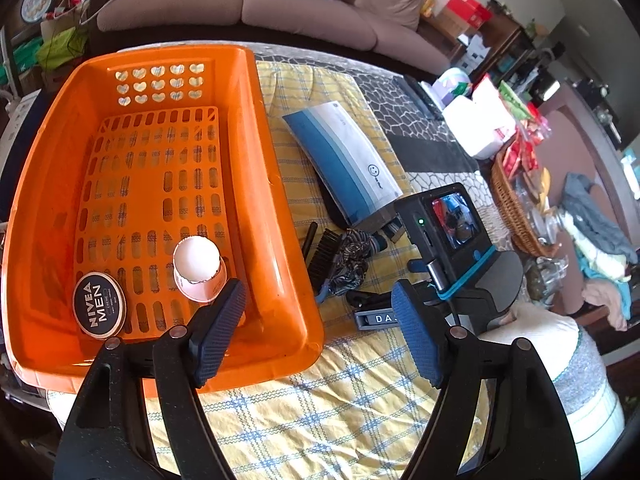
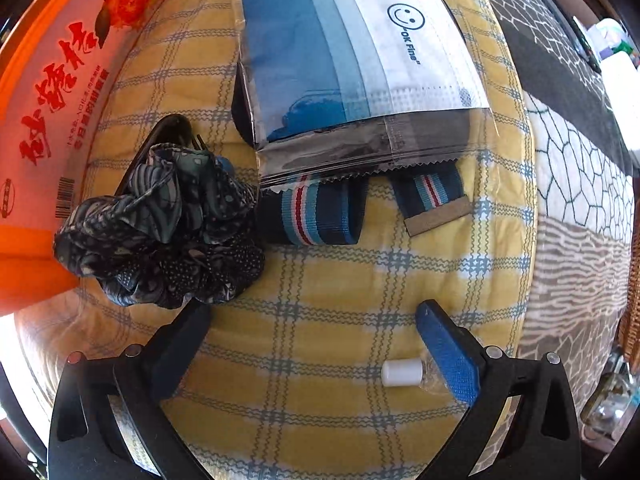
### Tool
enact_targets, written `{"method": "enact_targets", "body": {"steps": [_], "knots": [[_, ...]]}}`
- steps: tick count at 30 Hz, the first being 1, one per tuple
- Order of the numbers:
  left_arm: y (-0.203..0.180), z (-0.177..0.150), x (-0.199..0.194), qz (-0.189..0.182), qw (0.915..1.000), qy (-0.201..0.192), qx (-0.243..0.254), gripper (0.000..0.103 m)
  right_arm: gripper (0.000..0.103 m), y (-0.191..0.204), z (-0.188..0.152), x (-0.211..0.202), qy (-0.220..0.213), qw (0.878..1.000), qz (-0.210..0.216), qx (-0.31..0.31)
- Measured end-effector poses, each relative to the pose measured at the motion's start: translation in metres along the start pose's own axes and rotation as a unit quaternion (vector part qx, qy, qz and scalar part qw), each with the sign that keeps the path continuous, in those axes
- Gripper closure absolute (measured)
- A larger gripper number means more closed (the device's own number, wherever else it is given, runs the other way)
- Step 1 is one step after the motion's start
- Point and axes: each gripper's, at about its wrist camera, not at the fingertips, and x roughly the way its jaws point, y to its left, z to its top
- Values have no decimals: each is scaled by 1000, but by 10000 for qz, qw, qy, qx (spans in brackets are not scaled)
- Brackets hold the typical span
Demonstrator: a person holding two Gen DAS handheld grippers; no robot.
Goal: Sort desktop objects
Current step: 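Grasp the black scrunchie with the right gripper and lift it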
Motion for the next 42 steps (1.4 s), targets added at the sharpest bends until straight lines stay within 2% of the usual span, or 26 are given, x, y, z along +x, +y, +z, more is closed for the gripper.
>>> {"method": "enact_targets", "body": {"steps": [5,7,8,15,17,19,21,25,30,33,36,37,39,42], "knots": [[3,-6,5,-52,10000,63,-48,30,0,-5,-11,-2,-538,9985,-5,38],[4,-7,7,-40,9999,91,-52,30,0,-7,-7,0,-406,9991,3,74],[4,-8,8,-45,9999,102,-57,30,0,-4,-25,-1,-427,9991,6,51],[3,-8,4,-35,10000,69,-40,30,1,1,-34,2,-310,9995,20,70],[4,-8,1,-14,10000,40,-31,30,8,-1,-39,-3,-421,9991,1,66],[5,-7,-3,2,10000,13,-28,30,29,-5,-44,-11,-511,9987,-23,52],[7,-7,-6,5,10000,-19,-36,30,41,-7,-52,-18,-602,9981,5,123],[10,-8,-9,40,10000,-33,-58,30,42,-6,-71,-37,-962,9953,-10,128],[13,-9,-10,55,9999,-44,-102,30,42,-9,-81,-69,-1361,9886,548,323],[12,-10,-11,45,9999,-47,-98,30,46,11,-45,-84,-1299,9870,838,438],[11,-11,-11,50,10000,-43,-74,30,54,-9,-15,-66,-1143,9815,1322,781],[12,-11,-12,59,9999,-41,-73,30,58,-13,-13,-61,-1113,9761,1596,970],[14,-11,-13,65,9999,-46,-86,30,58,-14,-3,-58,-1094,9663,1963,1254],[17,-10,-13,56,9999,-57,-117,30,58,-6,0,-61,-1136,9638,2072,1232]]}}
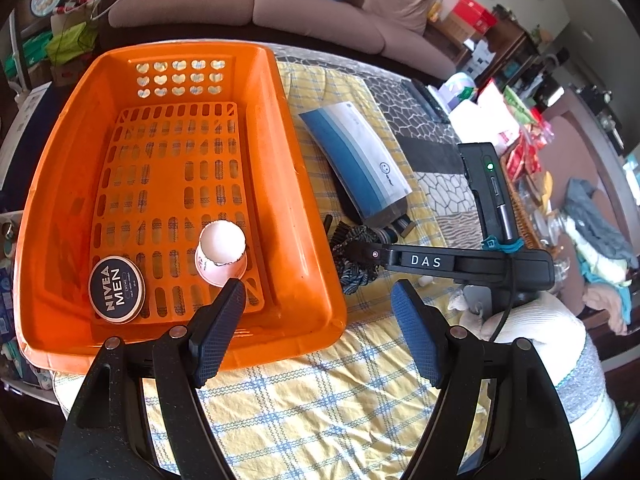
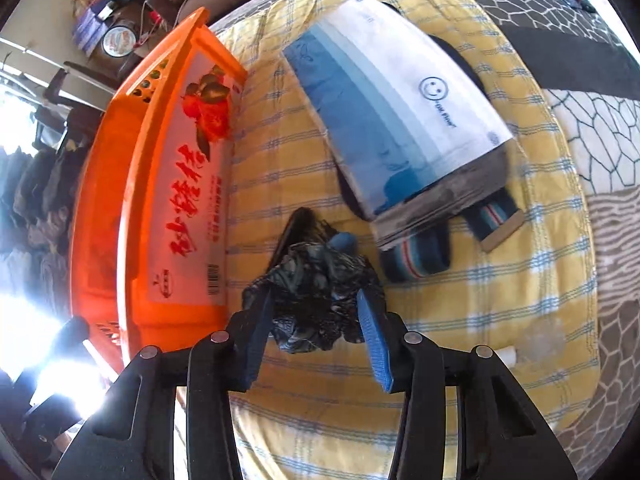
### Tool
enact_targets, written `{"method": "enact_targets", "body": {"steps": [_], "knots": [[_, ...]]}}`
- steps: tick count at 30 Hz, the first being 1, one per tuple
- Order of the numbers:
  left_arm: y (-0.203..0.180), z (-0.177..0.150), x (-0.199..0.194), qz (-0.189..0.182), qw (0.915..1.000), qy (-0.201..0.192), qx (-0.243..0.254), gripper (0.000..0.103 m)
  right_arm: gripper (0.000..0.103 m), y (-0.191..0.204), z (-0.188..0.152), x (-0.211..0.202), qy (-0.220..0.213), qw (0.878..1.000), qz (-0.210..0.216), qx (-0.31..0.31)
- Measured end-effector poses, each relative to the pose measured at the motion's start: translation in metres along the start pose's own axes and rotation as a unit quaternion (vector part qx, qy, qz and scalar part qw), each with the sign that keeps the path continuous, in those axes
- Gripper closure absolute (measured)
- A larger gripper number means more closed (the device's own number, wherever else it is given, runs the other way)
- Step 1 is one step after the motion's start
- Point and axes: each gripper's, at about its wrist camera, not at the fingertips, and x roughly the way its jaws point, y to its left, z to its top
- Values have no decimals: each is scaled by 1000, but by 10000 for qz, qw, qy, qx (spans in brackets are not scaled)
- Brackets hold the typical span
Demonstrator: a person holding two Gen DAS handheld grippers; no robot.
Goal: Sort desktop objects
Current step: 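Grasp the black scrunchie with the right gripper and lift it, then carry the scrunchie away in the right gripper while the left gripper approaches the glass bottle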
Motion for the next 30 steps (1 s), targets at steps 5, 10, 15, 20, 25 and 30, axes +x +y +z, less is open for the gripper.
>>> {"method": "enact_targets", "body": {"steps": [5,10,15,20,25,30], "knots": [[2,-1,2,-35,10000,12,-41,30,61,3,4,12,87,9998,-66,157],[3,-3,2,-26,10000,33,-28,30,77,2,3,17,55,9998,-39,211],[-1,-3,1,-25,10000,20,-26,30,91,4,-3,-3,-157,9998,53,56],[-22,-1,-1,-33,9999,34,150,30,92,-2,-8,-37,-456,9987,194,71],[-62,3,13,-93,9987,160,474,30,92,-13,-16,-80,-852,9963,110,-16],[-103,11,49,-174,9962,462,714,30,92,-35,-29,-121,-1204,9924,-249,-87]]}}
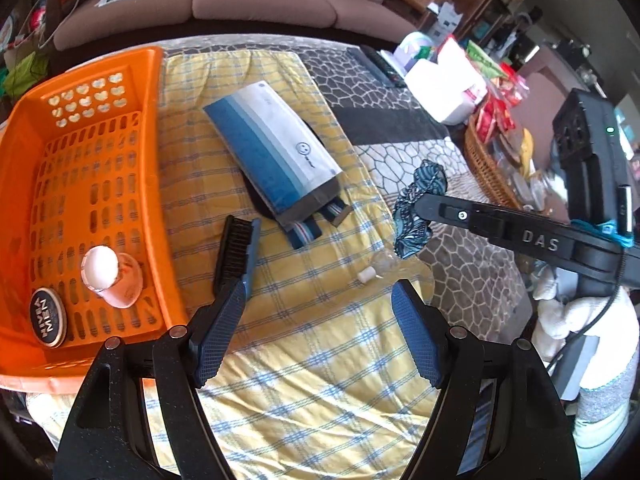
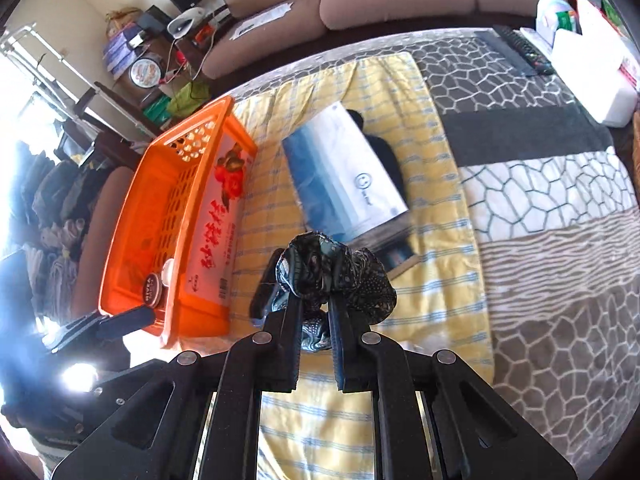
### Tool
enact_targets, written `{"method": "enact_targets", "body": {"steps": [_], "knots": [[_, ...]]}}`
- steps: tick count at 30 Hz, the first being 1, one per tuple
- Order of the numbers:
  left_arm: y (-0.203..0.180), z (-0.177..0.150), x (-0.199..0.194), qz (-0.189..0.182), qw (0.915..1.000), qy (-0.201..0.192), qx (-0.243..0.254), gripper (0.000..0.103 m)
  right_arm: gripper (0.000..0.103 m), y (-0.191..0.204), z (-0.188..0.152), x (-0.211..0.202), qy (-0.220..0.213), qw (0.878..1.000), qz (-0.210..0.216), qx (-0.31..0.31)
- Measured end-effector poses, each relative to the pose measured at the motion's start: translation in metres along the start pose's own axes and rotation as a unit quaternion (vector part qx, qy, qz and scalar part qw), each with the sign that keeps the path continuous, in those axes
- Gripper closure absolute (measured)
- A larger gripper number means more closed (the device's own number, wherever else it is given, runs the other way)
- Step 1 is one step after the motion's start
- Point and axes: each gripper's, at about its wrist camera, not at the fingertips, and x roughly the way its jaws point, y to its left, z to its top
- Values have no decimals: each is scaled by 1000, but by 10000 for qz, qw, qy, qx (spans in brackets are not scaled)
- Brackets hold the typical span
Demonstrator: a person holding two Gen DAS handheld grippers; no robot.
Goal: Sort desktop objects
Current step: 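Carry the scrunchie away in the right gripper while the left gripper approaches the glass bottle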
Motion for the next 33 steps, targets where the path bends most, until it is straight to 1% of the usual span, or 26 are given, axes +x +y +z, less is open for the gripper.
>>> {"method": "enact_targets", "body": {"steps": [4,8,13,16,21,25,27,30,31,33], "knots": [[-22,15,44,79,9994,318,128,30,92,-28,-5,-22,-182,9995,-222,90],[-35,23,87,144,9972,702,194,30,92,-55,-10,-37,-273,9989,-330,213],[-54,26,128,182,9934,1073,374,30,92,-81,-12,-49,-378,9979,-374,362],[-64,30,147,146,9911,1268,385,30,92,-94,-11,-54,-437,9972,-394,455],[-80,34,172,7,9863,1604,389,32,92,-113,-14,-58,-483,9962,-375,621],[-86,35,189,173,9824,1792,489,33,92,-125,-20,-59,-479,9953,-394,750],[-90,34,193,257,9806,1820,674,32,92,-130,-23,-59,-476,9949,-388,796],[-96,33,195,287,9767,1880,998,33,92,-135,-27,-59,-465,9946,-363,852],[-96,33,195,306,9756,1898,1063,34,92,-136,-28,-59,-463,9945,-367,863],[-95,31,194,405,9739,1892,1185,47,92,-136,-30,-59,-452,9946,-355,864]]}}
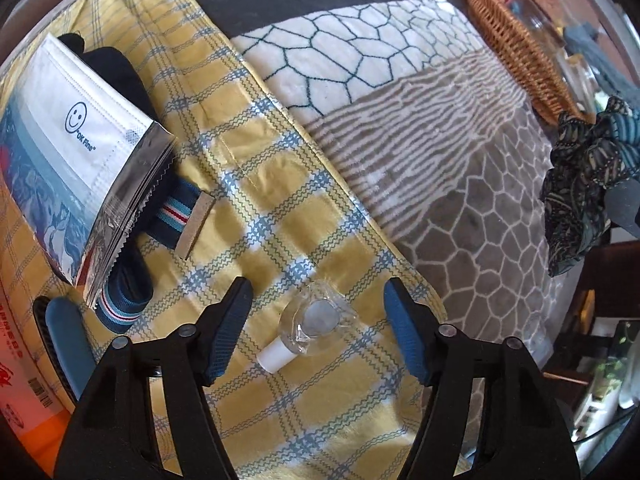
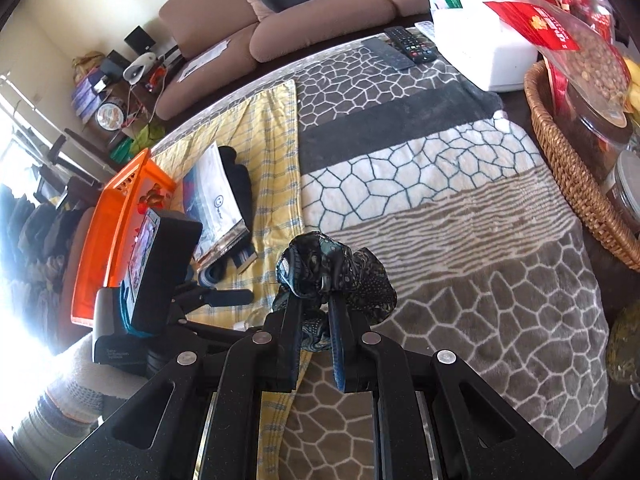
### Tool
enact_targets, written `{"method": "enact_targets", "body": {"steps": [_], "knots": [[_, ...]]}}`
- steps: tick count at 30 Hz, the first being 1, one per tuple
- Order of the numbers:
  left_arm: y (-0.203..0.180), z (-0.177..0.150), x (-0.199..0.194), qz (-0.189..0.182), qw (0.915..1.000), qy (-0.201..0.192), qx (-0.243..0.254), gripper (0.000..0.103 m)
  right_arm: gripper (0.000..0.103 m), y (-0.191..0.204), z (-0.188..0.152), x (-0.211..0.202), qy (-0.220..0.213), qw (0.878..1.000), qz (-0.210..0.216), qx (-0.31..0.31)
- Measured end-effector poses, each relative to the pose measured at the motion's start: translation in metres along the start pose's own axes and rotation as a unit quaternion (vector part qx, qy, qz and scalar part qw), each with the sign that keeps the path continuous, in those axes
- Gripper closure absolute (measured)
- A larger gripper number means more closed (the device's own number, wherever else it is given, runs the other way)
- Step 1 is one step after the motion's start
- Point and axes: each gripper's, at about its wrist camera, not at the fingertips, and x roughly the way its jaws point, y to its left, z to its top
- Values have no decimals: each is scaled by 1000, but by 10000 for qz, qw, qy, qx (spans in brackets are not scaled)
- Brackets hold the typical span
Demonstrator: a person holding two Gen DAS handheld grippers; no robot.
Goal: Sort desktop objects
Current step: 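Carry the scrunchie away in the right gripper while the left gripper approaches the glass bottle, then close the left gripper on the small glass bottle while the right holds the scrunchie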
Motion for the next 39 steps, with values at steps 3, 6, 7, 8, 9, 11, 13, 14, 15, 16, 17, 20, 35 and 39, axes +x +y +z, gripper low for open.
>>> {"method": "enact_targets", "body": {"steps": [3,6,7,8,9,11,13,14,15,16,17,20,35,39], "knots": [[3,-3,-2,182,9998,-26,107,67,92,0,-2,0,-12,10000,24,28],[7,-7,-5,240,9996,-65,135,69,92,3,-3,1,-14,10000,32,33],[8,-7,-6,285,9994,-97,166,69,92,4,-3,1,-18,10000,30,47],[9,-8,-7,383,9990,-132,181,69,92,4,-3,1,-22,10000,26,57],[11,-7,-8,503,9984,-149,192,69,92,5,-4,1,-25,10000,28,58],[20,-7,-11,694,9972,-198,203,69,92,8,-5,1,-39,9999,17,101],[32,-7,-17,740,9969,-264,55,69,92,12,-6,0,-31,10000,7,75],[39,-7,-21,693,9971,-317,-48,69,92,13,-6,1,-31,10000,2,73],[45,-7,-26,621,9973,-376,-130,69,92,15,-6,1,-31,10000,-4,57],[50,-8,-32,520,9974,-449,-220,69,92,17,-6,1,-31,10000,-5,51],[53,-8,-37,481,9971,-518,-295,70,92,19,-6,2,-38,10000,-1,50],[57,-12,-48,400,9970,-610,-269,70,92,26,-5,4,-37,10000,13,29],[41,-17,-15,865,9943,-479,394,53,92,49,-7,18,43,10000,80,-32],[42,-21,-13,828,9945,-454,459,52,92,49,-8,18,32,10000,71,12]]}}
